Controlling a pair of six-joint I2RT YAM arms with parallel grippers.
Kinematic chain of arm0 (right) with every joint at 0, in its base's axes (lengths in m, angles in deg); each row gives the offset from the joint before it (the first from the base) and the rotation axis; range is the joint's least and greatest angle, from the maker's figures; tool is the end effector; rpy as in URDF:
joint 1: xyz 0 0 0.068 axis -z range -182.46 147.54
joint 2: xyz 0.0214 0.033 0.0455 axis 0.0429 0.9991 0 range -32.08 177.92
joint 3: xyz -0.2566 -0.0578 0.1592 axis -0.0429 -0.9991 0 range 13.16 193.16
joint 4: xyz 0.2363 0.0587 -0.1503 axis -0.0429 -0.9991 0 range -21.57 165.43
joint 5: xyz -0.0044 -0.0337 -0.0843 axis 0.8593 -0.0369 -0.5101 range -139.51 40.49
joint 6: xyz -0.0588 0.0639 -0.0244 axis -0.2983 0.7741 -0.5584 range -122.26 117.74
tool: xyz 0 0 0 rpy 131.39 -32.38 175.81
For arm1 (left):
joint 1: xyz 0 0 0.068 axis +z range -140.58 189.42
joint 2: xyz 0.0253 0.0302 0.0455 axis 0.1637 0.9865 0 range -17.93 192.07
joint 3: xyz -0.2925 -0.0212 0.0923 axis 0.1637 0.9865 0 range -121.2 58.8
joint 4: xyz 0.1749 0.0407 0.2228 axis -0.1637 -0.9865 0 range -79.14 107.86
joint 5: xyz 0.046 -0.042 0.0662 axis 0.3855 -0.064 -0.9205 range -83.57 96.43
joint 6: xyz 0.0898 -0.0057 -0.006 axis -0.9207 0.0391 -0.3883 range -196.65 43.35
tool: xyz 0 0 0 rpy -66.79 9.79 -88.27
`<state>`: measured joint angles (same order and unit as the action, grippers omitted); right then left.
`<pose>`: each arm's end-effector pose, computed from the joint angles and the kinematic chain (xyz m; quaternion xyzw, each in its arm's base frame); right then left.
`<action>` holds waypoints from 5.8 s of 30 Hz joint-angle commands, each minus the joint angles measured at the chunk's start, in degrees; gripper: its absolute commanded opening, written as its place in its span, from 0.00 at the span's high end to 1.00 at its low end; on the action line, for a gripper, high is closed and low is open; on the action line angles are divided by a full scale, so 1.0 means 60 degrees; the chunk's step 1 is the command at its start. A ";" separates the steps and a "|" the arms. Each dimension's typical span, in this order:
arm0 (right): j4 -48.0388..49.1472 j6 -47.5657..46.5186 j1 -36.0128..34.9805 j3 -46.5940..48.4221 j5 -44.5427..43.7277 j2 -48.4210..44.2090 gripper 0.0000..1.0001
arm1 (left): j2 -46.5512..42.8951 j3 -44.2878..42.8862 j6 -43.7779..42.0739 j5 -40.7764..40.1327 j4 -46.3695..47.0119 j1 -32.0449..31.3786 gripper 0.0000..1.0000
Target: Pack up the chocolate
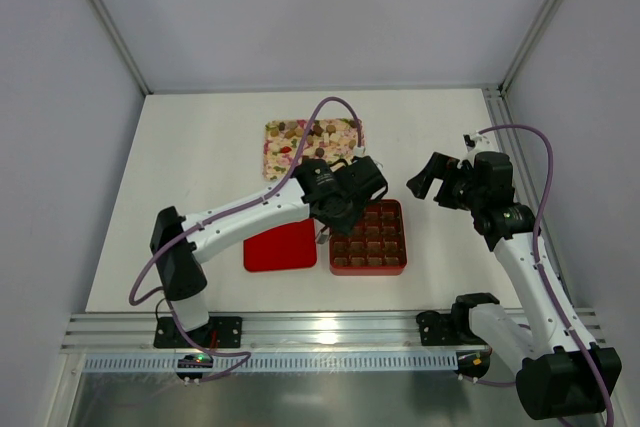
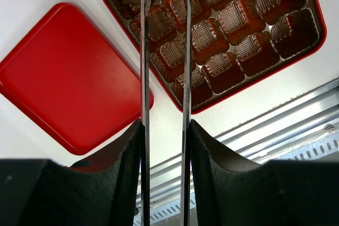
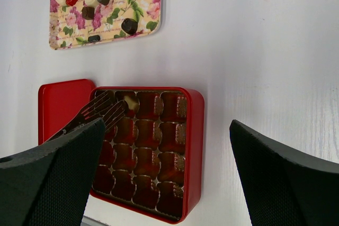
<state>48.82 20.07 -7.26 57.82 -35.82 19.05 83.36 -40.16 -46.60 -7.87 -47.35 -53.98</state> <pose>0.2334 0.0388 0.2928 0.0768 0.8714 0.2129 0.4353 0.2015 -0.3579 0.3157 0.2561 0.9393 -0.0569 0.2213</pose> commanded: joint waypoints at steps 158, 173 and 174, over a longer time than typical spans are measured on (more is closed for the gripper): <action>0.0334 -0.0117 -0.0006 -0.0090 0.0311 0.0135 0.00 | 0.2585 -0.2081 -0.1697 -0.0370 0.0527 0.5424 0.67; 0.0304 -0.0147 0.0008 -0.0091 0.0325 0.0135 0.00 | 0.2819 -0.2198 -0.1755 -0.0223 0.0512 0.5424 0.71; 0.0319 -0.0132 -0.0006 -0.0105 0.0325 0.0120 0.00 | 0.2790 -0.2242 -0.1741 -0.0238 0.0512 0.5424 0.74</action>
<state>48.89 20.07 -7.26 57.16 -34.29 19.73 100.43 -52.60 -56.31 -9.82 -45.56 -21.78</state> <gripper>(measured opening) 0.996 0.292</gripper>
